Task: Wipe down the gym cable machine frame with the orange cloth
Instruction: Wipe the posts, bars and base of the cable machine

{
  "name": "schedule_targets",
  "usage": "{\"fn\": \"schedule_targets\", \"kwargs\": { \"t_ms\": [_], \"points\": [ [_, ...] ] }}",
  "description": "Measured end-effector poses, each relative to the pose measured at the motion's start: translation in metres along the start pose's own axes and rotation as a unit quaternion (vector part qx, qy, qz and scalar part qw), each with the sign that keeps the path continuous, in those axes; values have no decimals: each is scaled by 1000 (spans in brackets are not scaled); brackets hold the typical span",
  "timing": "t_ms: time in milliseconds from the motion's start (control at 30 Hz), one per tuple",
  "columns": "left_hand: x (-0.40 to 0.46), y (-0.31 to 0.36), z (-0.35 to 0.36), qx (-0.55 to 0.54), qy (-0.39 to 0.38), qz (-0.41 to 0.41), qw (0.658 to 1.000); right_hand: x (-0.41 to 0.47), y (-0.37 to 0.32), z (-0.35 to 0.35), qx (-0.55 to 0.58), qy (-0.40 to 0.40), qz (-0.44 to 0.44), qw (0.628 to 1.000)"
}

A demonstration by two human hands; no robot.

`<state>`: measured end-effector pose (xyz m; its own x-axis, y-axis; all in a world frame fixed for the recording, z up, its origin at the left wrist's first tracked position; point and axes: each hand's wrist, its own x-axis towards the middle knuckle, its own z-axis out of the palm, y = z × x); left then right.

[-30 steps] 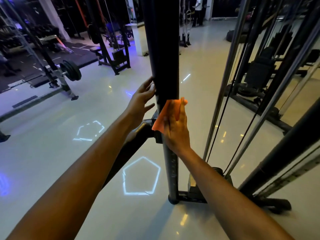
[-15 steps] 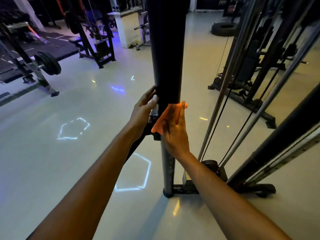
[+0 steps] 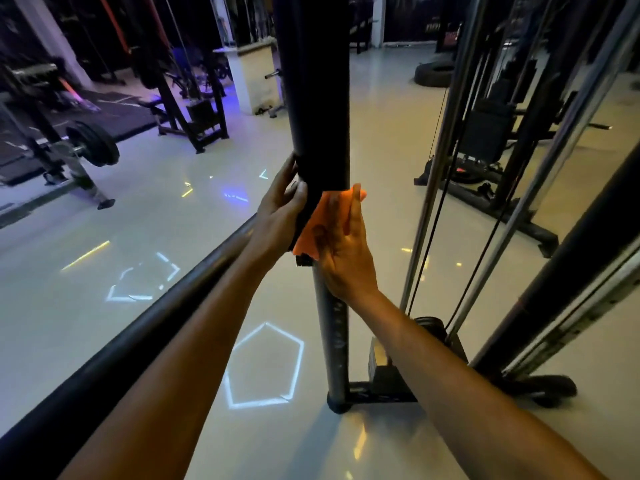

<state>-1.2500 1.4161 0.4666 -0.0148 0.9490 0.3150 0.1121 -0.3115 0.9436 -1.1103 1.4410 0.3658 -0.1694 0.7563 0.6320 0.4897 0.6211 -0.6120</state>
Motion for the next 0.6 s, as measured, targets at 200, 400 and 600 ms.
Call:
{"fn": "schedule_targets", "kwargs": {
  "t_ms": [200,400,600],
  "points": [
    [-2,-55,9,150,41,133,979,-44,67,30,-35,-24,-65,997],
    [-6,-101,2,403,117,254,872,-41,69,49,-7,56,-100,993],
    [-7,-146,-2,479,156,367,782,-85,124,88,-62,67,-151,984]
  ]
}}
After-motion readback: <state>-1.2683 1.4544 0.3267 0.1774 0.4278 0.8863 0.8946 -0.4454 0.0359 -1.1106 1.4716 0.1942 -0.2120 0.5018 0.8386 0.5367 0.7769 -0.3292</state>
